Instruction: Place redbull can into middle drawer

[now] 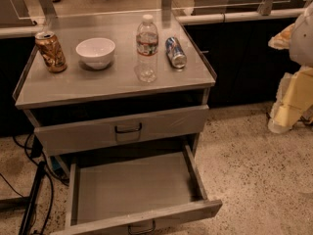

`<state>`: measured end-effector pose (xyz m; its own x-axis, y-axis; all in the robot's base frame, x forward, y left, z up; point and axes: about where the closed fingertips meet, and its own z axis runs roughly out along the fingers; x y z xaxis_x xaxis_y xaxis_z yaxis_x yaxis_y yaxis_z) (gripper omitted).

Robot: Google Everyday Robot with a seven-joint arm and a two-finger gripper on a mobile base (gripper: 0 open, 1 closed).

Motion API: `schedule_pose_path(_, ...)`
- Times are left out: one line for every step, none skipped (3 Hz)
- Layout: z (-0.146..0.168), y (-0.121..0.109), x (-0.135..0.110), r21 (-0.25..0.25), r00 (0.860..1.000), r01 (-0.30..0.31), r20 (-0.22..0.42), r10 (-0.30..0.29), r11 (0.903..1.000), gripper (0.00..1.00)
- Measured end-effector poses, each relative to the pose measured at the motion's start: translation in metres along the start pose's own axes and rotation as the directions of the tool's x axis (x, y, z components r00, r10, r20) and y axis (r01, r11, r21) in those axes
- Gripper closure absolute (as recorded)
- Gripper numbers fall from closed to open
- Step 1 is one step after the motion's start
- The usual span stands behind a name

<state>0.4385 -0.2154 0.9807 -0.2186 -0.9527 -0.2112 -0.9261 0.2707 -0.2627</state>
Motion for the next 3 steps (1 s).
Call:
schedule_pose_path(-0.001, 0.0, 0.0, 0.003, 1.0, -0.003, 0.001, 0.003, 1.0, 0.0)
schedule_pose_path(0.009, -0.008, -0.001, -0.008, 0.995, -0.095, -0.007, 0.095, 0.9955, 0.0)
schedule_pose_path(0.037, -0.038, -0.006, -0.044, 0.965, -0.261, -0.019, 0.26, 0.9644, 0.0)
